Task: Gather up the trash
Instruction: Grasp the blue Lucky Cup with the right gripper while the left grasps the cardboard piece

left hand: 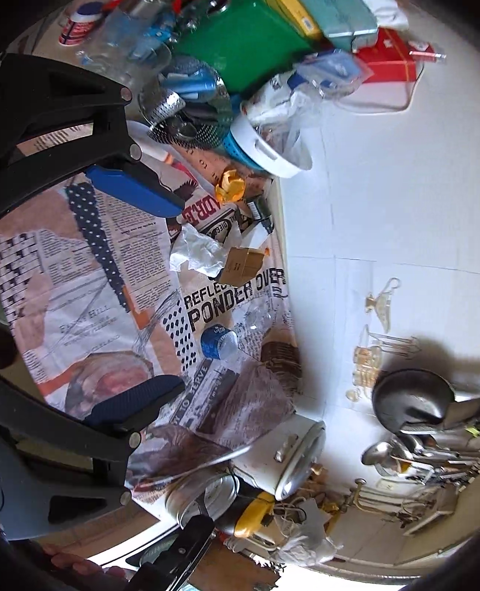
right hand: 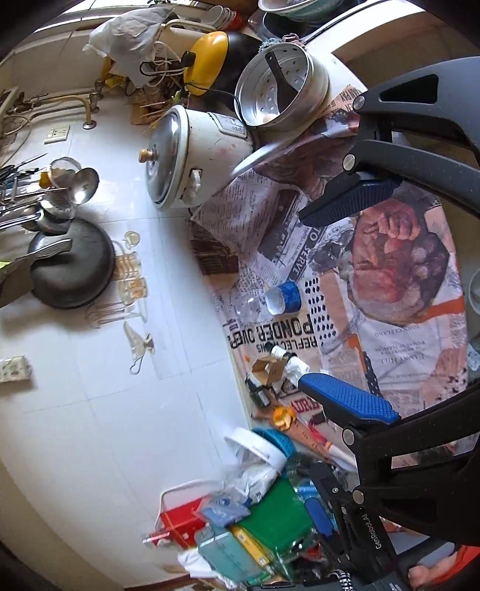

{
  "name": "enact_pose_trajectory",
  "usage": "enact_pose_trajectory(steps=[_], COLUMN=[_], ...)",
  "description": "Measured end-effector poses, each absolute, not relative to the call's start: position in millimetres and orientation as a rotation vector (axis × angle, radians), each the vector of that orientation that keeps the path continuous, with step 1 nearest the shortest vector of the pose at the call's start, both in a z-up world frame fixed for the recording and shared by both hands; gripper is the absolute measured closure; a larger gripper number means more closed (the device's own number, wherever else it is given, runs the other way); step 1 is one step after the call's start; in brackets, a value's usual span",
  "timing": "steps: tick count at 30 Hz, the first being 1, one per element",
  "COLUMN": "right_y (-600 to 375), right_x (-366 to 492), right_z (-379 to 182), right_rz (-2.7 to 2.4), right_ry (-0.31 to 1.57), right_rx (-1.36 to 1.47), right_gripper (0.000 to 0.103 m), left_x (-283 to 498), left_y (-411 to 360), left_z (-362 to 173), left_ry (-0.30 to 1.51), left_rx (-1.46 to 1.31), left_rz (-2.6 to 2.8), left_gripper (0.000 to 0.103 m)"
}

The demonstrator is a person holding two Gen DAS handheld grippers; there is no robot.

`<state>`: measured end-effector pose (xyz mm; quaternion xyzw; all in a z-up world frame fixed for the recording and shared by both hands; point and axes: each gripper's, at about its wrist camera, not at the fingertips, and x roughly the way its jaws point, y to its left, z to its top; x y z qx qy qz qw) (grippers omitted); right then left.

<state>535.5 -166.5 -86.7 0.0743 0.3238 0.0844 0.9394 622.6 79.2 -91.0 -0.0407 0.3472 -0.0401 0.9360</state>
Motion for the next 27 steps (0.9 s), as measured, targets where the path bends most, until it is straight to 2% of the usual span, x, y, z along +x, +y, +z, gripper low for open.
enact_pose_trajectory(steps=[15,23,27], right_y=[-155,-135,-126], right_x=[697,757,779], right_z=[-162,-205,-229], right_rz=[0.363,0.484,0.54], right_ry=[0.904,0.999,1.062], right_rx=[0.058,0.034,0.034], right_gripper=[0.024,0.024,0.024], left_x=[759,828,852], left_y=[69,75,78], left_z=[-152,-199,-219], left_ry=[0.832,0.901,0.932], left_rx=[-0.178,-0.225,-0.24], left_rz=[0.04,0.117,0.15], left_gripper=[0.017,0.031,0.041])
